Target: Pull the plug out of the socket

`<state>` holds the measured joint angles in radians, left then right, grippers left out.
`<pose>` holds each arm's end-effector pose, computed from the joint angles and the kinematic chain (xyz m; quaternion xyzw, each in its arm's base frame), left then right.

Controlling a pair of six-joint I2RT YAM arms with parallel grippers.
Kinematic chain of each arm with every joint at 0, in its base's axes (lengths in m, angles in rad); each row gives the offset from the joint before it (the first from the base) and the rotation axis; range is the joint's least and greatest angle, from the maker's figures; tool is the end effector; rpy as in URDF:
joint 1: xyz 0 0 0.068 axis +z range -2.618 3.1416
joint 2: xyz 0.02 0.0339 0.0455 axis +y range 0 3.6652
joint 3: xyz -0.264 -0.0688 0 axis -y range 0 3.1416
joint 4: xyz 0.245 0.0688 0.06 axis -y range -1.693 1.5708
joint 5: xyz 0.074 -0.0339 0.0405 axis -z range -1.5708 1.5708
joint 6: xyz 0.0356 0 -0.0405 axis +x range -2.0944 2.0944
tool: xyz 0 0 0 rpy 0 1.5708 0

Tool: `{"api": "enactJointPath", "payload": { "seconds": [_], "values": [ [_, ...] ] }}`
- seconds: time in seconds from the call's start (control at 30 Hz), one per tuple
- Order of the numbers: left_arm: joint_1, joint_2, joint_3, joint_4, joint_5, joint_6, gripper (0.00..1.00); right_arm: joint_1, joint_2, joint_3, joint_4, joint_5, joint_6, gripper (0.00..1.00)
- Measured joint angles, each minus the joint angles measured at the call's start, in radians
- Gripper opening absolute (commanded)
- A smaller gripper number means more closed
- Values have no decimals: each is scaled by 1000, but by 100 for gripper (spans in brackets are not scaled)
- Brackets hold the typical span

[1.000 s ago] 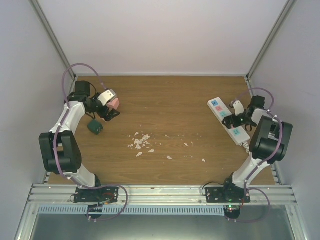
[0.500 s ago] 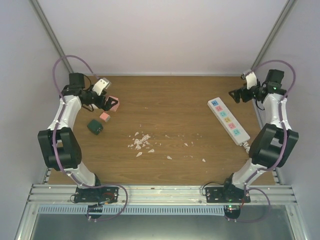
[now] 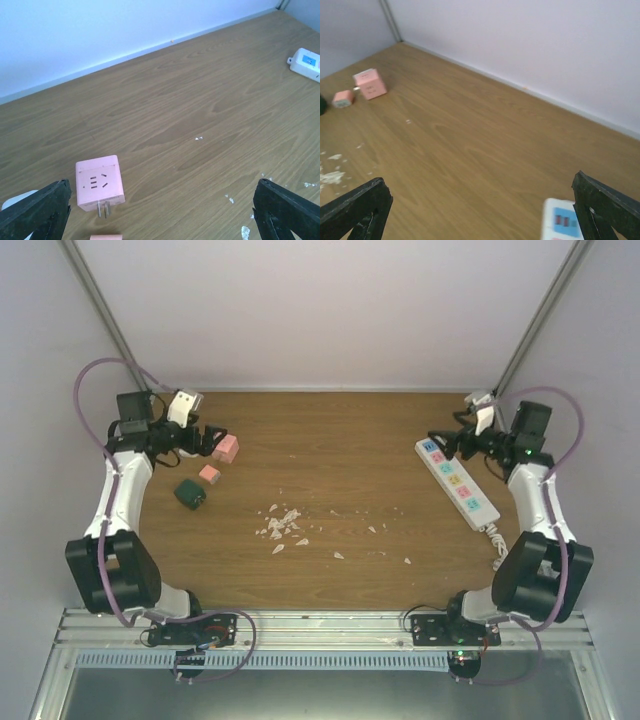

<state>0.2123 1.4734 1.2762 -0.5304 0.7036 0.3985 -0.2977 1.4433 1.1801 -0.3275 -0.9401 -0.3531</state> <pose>0.3195 0.0453 0.3198 0.2200 0.8397 -0.1844 0.4609 0.3120 -0.0656 0.3166 -0.2349 0.7804 0.2445 0.5254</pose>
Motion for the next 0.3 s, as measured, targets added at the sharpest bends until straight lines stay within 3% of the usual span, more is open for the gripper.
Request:
{"api": "enactJointPath", "payload": {
  "seconds": [0.17, 0.3],
  "values": [
    [0, -45, -84, 60, -29, -28, 99, 49, -39, -180, 134, -27, 65, 100],
    [0, -44, -154, 81, -60, -48, 99, 63, -41, -223, 179, -27, 91, 100]
  ]
}}
